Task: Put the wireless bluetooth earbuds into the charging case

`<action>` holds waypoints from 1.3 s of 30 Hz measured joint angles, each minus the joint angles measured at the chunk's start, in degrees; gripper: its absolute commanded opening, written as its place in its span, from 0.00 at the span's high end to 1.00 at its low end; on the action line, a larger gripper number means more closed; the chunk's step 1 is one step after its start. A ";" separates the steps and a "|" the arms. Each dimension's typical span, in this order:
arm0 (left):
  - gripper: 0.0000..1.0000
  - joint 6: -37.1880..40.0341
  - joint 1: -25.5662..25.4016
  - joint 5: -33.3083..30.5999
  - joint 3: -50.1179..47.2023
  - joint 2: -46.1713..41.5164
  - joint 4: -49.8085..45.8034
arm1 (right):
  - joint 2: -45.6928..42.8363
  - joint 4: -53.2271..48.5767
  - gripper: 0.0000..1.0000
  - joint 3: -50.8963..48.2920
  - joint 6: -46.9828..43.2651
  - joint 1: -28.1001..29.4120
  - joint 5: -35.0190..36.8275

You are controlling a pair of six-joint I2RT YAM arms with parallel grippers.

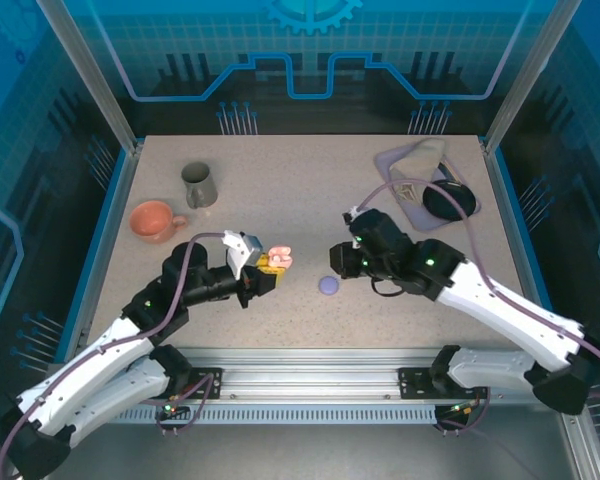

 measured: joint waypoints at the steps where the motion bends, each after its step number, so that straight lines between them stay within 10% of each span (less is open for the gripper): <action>1: 1.00 -0.22 -0.04 0.02 -0.04 0.50 0.74 | -1.57 0.92 0.78 0.09 -0.85 -0.02 0.00; 39: 1.00 -1.01 -0.57 2.86 0.22 8.13 13.57 | 1.60 18.38 0.79 2.03 -8.31 5.14 -3.91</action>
